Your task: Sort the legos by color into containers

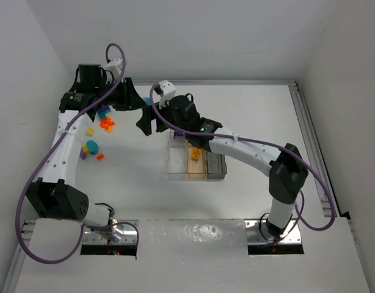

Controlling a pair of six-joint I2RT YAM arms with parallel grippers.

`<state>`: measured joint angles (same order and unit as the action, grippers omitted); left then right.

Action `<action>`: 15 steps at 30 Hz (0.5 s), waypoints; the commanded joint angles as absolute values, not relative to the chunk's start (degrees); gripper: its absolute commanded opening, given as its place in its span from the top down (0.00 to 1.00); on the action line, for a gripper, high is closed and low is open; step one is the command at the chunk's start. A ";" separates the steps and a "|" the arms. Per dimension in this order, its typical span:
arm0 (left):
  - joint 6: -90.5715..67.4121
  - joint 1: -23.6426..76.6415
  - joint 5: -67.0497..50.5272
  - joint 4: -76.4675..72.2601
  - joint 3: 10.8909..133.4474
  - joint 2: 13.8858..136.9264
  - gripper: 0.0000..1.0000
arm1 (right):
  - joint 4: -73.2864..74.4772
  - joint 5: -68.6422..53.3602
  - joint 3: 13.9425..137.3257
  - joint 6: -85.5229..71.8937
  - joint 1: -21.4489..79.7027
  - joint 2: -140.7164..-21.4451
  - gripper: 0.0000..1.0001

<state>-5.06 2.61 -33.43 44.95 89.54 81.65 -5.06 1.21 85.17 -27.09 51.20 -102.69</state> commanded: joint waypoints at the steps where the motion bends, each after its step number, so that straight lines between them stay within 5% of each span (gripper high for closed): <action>1: -5.54 3.08 -34.89 43.59 89.38 78.84 1.00 | -8.96 5.36 88.51 -27.25 51.77 -103.36 0.18; 8: -3.52 3.25 -37.61 47.20 88.95 78.40 1.00 | -13.53 7.12 87.10 -27.16 51.77 -104.15 0.28; 15: -4.65 3.43 -38.58 47.20 86.66 77.17 1.00 | -14.59 6.68 88.94 -28.12 51.77 -106.87 0.58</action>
